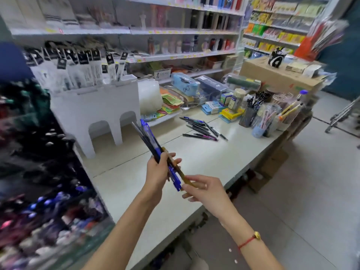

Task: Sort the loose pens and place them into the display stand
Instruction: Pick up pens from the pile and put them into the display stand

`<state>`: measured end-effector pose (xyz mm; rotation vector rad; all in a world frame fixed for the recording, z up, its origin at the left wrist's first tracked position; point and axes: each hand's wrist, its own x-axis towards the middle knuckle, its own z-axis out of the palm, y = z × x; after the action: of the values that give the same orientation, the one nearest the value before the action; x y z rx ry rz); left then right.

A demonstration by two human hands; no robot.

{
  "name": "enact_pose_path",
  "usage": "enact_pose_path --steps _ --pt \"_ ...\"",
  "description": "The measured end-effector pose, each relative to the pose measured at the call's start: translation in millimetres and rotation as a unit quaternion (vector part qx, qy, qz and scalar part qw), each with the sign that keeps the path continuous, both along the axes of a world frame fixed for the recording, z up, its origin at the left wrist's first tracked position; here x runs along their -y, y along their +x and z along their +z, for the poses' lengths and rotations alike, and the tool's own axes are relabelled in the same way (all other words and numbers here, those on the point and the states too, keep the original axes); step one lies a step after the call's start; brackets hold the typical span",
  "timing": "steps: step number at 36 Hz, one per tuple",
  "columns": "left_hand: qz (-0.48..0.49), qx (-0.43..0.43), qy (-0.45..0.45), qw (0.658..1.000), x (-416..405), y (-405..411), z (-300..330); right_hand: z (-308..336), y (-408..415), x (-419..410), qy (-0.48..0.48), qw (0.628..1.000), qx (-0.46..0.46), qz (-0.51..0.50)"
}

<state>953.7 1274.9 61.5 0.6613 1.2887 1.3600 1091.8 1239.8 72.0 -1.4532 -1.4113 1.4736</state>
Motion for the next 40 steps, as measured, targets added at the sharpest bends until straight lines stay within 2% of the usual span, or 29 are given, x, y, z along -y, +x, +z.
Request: enact_pose_path --steps 8,13,16,20,25,28,33,40 --pt "-0.015 0.046 0.031 0.998 101.2 -28.5 30.4 23.0 -36.2 89.8 0.128 0.991 0.023 -0.027" --pt "-0.003 0.155 0.053 0.986 137.7 -47.5 44.1 39.0 -50.1 119.0 0.127 0.991 -0.018 -0.032" --pt "0.014 0.176 0.061 0.982 152.9 -62.3 49.5 46.9 -57.0 125.1 0.129 0.991 -0.037 -0.019" --pt "0.063 0.171 0.061 0.981 174.4 -84.0 49.4 56.1 -70.5 127.6 0.151 0.987 -0.046 0.010" --pt "0.154 0.111 0.042 0.981 196.9 -105.7 45.9 58.7 -96.7 134.5 0.217 0.974 -0.038 0.055" --pt "0.180 0.080 0.047 0.979 208.3 -116.5 45.5 62.0 -110.6 129.6 0.229 0.969 -0.068 0.065" --pt "0.218 0.073 0.045 0.972 214.9 -135.4 48.9 68.9 -128.0 109.5 0.183 0.968 -0.166 0.049" --pt "0.285 0.079 0.072 0.953 214.1 -169.2 60.0 69.6 -148.0 76.7 0.110 0.968 -0.201 0.104"
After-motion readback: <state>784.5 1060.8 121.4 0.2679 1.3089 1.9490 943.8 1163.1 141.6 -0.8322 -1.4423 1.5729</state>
